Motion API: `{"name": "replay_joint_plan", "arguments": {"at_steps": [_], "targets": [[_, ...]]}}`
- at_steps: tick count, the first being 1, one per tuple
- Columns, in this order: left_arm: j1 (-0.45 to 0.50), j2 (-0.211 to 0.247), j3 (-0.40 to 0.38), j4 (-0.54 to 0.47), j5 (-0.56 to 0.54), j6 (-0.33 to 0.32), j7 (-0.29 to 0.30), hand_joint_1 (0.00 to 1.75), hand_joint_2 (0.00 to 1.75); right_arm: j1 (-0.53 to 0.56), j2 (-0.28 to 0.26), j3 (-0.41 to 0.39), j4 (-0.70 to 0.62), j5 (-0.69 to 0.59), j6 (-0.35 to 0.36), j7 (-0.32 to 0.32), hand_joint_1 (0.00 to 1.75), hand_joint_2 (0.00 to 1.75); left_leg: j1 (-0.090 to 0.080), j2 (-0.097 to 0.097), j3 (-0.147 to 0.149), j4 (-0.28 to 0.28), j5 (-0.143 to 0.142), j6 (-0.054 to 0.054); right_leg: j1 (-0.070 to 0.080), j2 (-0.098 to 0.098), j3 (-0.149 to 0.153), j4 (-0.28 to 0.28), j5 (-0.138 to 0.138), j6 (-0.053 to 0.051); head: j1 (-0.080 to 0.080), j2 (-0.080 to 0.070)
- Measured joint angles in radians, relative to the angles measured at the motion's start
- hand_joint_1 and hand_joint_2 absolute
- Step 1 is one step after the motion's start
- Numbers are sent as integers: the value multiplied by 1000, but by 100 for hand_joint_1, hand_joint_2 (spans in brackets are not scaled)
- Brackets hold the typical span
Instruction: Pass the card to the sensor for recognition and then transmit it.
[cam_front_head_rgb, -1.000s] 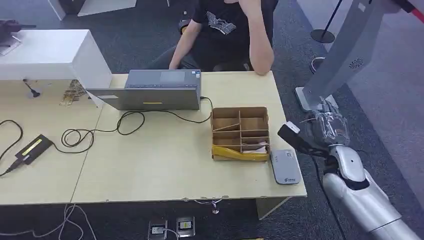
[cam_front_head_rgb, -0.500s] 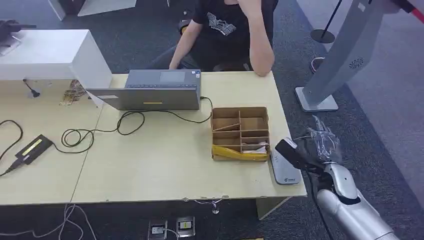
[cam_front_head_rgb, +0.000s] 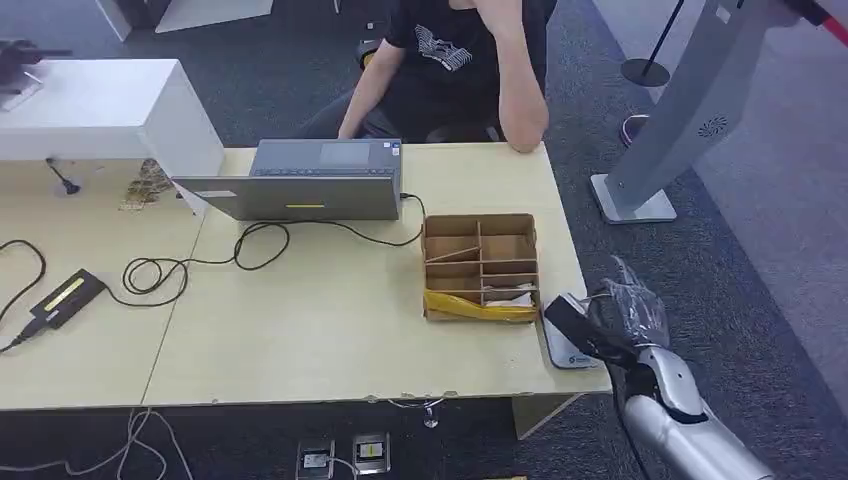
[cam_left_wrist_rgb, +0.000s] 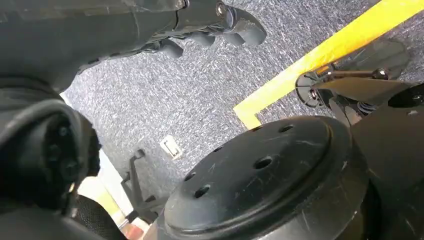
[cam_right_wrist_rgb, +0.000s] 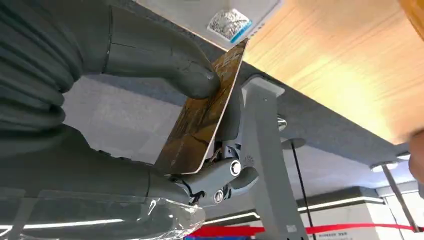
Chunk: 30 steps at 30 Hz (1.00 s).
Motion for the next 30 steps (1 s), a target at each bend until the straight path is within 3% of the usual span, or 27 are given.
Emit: {"name": "replay_joint_plan", "arguments": {"at_steps": [18,25,30], "targets": [[1,0,1,0,0,0,0,0,0,2,20,70,64,-101,-48,6,175,175,0,1,1,0,0,0,0,0,0,0,0,0,0,0],[4,3,1,0,0,0,0,0,0,2,24,76,85,-200,-87,-46,175,175,0,2,2,0,0,0,0,1,1,0,0,0,0,0],[6,3,1,0,0,0,0,0,0,-3,20,77,85,-209,-116,-30,175,175,0,2,2,0,0,0,0,1,2,0,0,0,0,0]]}}
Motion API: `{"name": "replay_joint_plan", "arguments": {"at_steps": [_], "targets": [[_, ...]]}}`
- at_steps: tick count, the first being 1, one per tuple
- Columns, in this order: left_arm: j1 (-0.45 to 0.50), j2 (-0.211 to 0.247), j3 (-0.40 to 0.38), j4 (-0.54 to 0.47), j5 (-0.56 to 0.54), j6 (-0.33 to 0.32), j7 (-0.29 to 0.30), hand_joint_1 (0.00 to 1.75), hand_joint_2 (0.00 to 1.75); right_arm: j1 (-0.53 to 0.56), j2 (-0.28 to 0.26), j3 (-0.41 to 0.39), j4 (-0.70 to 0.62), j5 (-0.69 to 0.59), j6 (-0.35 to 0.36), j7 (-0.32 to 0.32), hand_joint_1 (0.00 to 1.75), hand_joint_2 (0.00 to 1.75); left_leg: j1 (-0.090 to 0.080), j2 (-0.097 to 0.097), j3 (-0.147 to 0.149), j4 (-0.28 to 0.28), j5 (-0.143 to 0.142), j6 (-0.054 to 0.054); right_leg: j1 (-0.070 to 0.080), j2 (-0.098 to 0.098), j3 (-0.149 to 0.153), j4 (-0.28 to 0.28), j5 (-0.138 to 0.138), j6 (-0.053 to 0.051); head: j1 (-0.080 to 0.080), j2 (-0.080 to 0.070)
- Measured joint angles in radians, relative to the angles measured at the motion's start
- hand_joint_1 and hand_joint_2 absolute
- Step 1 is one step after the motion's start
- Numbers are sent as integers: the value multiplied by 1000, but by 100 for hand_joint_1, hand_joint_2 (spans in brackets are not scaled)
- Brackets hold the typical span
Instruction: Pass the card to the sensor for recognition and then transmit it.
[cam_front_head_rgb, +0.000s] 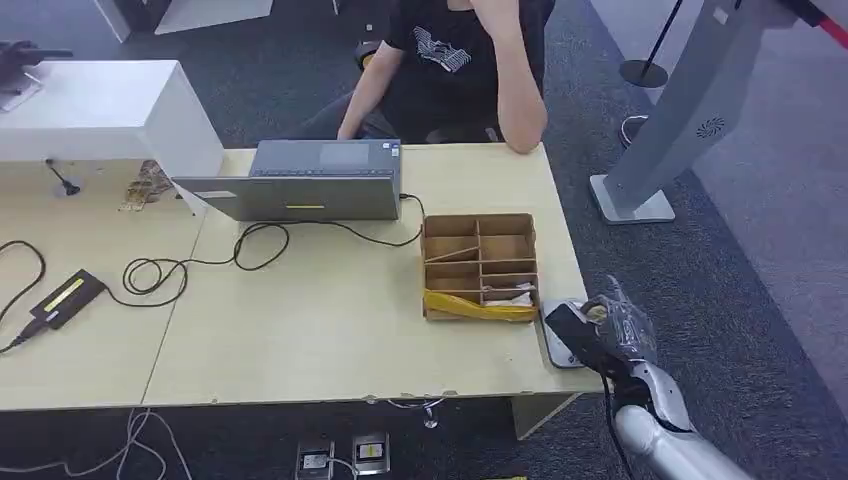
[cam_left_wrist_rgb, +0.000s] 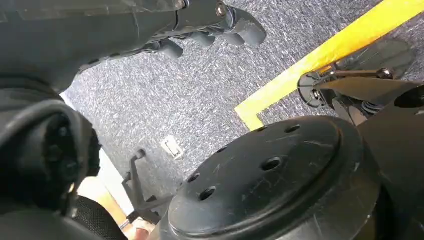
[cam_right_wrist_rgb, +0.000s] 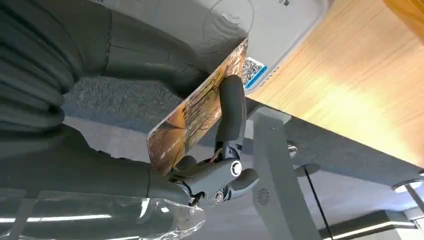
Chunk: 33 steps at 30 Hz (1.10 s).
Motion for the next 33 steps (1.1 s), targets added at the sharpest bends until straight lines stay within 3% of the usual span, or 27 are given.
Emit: {"name": "replay_joint_plan", "arguments": {"at_steps": [10,16,19,25,33], "targets": [[0,5,0,0,-8,0,0,0,0,-44,-94,-24,-133,47,-26,119,175,175,0,0,0,0,0,0,0,0,0,0,0,0,0,0],[-1,5,0,0,-17,0,0,0,0,-59,-150,-93,-282,43,-23,138,175,175,0,0,0,0,0,0,0,0,0,0,0,0,0,0],[-2,5,0,0,-24,0,0,0,0,-71,-161,-129,-341,67,16,130,175,175,0,1,0,0,0,0,0,1,0,0,0,0,0,0],[-14,3,-1,0,-35,0,0,0,0,-125,-142,-152,-385,151,100,93,175,175,0,-1,0,0,0,0,0,0,1,0,0,0,0,0],[-24,-1,-1,-2,-37,0,0,0,0,-177,-30,-131,-365,225,139,-1,175,175,1,-1,-1,0,0,0,1,0,0,1,0,0,0,0]]}}
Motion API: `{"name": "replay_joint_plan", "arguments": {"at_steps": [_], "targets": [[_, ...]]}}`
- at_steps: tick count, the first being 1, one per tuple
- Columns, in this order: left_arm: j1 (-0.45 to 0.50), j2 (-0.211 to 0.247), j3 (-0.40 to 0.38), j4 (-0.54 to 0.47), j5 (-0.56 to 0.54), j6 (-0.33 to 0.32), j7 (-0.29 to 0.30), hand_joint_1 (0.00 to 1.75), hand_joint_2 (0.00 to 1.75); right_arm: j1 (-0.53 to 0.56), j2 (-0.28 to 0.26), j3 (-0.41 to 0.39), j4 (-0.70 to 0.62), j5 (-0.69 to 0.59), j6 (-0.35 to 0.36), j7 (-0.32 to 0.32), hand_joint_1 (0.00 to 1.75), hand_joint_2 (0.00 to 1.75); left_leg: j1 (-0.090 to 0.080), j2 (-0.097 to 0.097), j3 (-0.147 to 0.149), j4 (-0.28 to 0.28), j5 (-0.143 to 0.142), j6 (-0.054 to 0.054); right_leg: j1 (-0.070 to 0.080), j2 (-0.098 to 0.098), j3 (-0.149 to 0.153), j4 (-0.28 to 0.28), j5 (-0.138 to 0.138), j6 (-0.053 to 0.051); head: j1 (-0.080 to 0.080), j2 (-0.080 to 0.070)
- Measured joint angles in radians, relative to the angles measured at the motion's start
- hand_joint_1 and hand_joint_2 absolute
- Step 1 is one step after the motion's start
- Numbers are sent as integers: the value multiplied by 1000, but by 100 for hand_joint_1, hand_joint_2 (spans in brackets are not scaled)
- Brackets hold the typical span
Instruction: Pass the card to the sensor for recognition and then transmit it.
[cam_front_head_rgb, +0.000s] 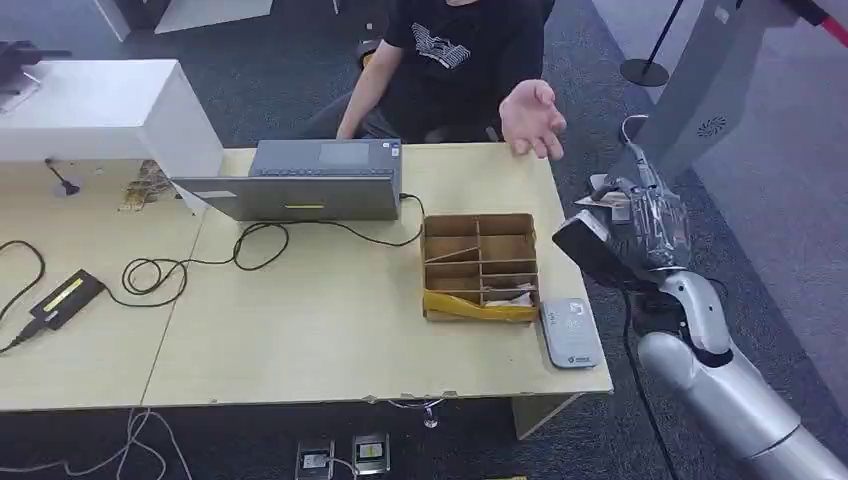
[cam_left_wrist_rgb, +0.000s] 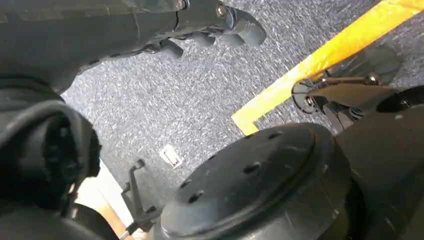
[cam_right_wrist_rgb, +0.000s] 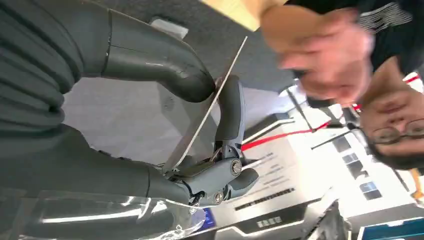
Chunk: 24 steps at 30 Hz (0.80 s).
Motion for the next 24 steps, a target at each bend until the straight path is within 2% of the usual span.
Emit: {"name": "replay_joint_plan", "arguments": {"at_steps": [4,9,16,18,19,20,22,23,24], "targets": [[0,-3,0,0,2,0,0,0,0,-26,55,21,40,1,0,-30,175,175,0,0,-1,0,0,0,0,0,0,0,0,0,0,0],[-1,-4,0,0,1,0,0,0,0,-46,113,43,90,15,-6,-37,175,175,0,-1,-1,0,0,0,0,-1,0,0,0,0,0,0],[-2,-5,0,0,-10,0,7,0,0,-51,139,63,143,-2,-13,-28,175,175,0,-1,0,0,0,0,0,-1,-1,0,0,0,0,0],[-1,-5,0,0,-12,0,8,0,0,-51,140,66,149,-3,-13,-22,141,175,0,0,0,0,0,0,0,0,-1,0,0,0,0,0],[-1,-5,0,0,-13,0,8,0,0,-51,140,68,152,-3,-12,-16,65,175,0,0,0,0,0,0,0,0,-1,0,0,0,0,0],[-1,-5,0,0,-15,0,8,0,0,-51,140,70,154,-3,-12,-14,26,175,0,0,0,0,0,0,0,0,-1,0,0,0,0,0],[-1,-5,0,0,-18,0,8,0,0,-50,140,72,163,-4,-12,-7,19,175,0,0,0,0,0,0,0,0,-1,0,0,0,0,0],[-1,-6,0,0,-18,0,8,0,0,-50,140,72,165,-4,-12,-6,3,175,0,0,0,0,0,0,0,0,-1,0,0,0,0,0],[-1,-6,0,-1,-19,0,8,0,0,-50,140,73,169,-4,-13,-4,0,175,0,0,0,0,0,0,0,0,-1,0,0,0,0,0]]}}
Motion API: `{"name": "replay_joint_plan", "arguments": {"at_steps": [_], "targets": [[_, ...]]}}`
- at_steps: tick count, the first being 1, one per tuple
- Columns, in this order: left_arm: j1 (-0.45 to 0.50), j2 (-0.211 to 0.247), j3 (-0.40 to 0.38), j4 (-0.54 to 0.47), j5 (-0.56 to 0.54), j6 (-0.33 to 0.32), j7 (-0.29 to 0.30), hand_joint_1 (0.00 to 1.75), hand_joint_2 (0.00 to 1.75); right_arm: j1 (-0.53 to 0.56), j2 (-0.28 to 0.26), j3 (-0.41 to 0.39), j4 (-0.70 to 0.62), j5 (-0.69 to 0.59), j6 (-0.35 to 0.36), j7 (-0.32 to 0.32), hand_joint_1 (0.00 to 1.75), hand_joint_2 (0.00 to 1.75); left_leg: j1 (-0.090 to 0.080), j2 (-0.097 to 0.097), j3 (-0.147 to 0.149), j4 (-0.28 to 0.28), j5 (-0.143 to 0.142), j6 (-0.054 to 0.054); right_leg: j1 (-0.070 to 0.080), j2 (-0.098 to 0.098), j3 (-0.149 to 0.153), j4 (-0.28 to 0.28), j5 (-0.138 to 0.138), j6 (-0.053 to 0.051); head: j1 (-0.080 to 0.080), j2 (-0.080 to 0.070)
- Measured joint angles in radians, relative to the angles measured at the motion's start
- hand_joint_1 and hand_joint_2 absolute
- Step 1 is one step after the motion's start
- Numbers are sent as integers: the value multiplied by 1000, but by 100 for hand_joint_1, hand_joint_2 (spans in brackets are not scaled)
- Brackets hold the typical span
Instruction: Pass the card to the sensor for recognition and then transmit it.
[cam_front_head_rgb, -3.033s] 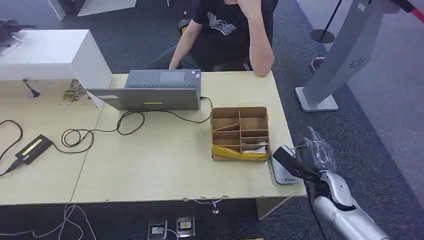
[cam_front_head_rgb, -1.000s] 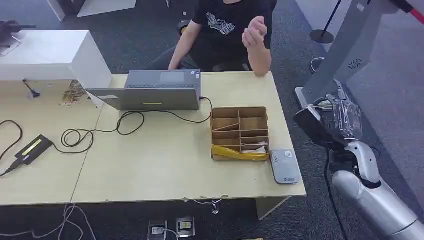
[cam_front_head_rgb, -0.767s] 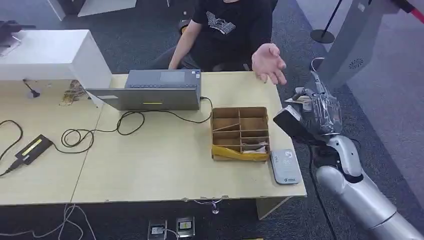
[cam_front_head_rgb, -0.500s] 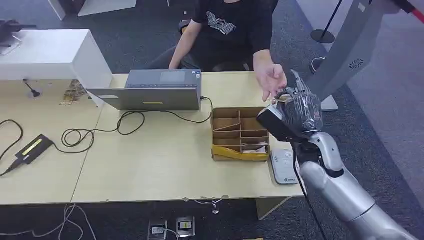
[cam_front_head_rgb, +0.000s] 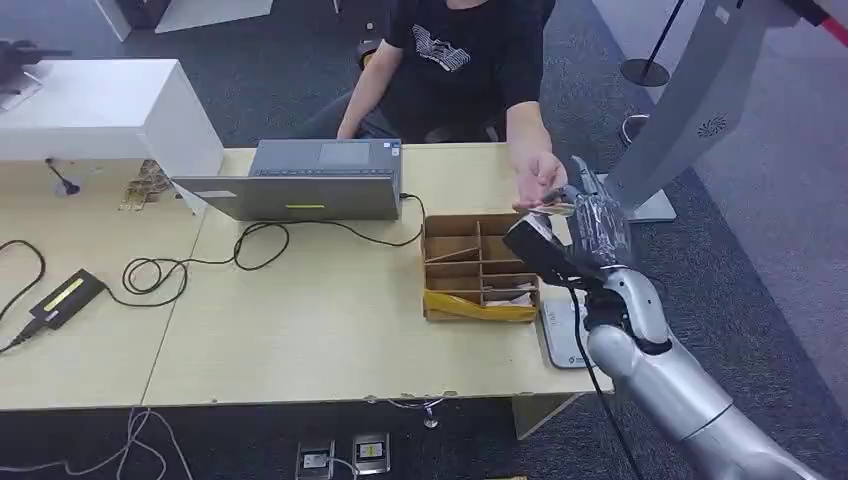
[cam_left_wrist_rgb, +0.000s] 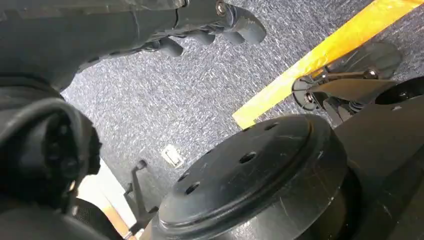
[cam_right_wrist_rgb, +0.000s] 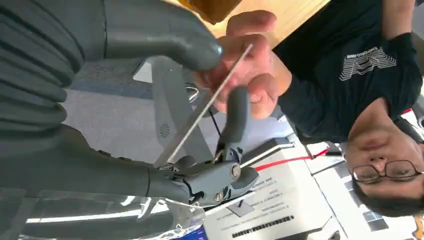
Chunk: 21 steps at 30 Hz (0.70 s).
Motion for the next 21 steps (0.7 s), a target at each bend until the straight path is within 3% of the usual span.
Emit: {"name": "replay_joint_plan", "arguments": {"at_steps": [14,21], "targets": [[0,0,0,-2,-3,0,3,0,0,8,1,7,32,25,-9,19,0,175,0,0,0,0,0,0,0,0,0,0,0,0,0,0],[0,0,0,-2,-4,0,3,0,0,24,-14,10,13,71,33,86,0,175,0,1,0,0,0,0,0,0,0,0,0,0,0,0]]}}
